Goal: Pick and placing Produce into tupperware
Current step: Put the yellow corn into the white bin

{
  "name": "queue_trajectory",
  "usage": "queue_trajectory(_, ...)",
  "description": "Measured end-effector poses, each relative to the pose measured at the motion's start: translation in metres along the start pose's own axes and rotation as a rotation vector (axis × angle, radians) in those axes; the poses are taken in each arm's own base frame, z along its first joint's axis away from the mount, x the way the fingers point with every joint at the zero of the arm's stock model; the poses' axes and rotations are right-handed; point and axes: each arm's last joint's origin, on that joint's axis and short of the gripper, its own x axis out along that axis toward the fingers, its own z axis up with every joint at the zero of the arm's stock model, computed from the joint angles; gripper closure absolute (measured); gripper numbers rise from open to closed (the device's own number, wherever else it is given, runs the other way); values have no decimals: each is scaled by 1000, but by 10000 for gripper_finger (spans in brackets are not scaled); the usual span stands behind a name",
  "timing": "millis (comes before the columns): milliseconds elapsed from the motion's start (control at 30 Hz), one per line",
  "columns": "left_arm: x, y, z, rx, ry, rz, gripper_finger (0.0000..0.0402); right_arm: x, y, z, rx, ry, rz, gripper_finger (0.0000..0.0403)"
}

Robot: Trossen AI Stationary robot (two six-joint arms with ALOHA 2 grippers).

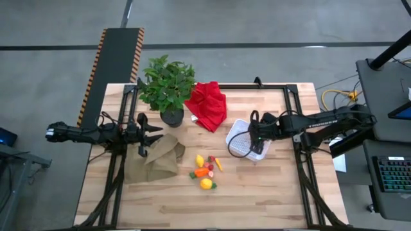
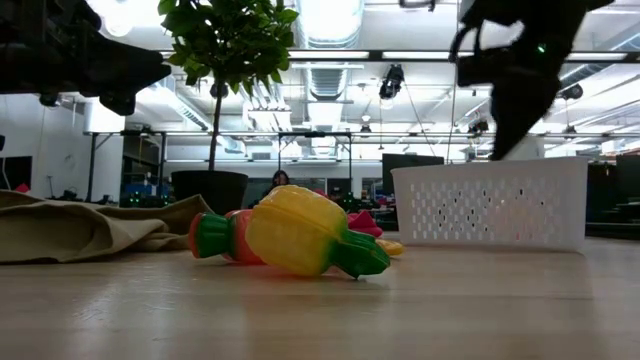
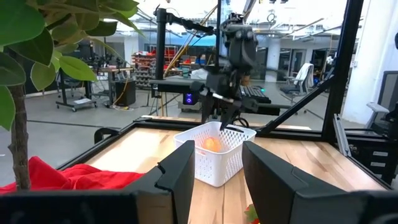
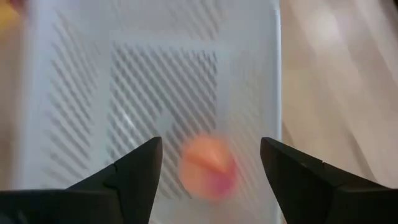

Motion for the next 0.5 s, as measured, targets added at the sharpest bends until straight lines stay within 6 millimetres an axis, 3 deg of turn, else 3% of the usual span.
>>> queue_trajectory(267, 0, 0, 0, -2, 0, -1, 281, -34, 23, 39, -8, -314, 174, 148)
queue_trajectory(500, 0, 0, 0, -2, 2, -1, 281, -48, 48, 54, -39, -463, 277, 154)
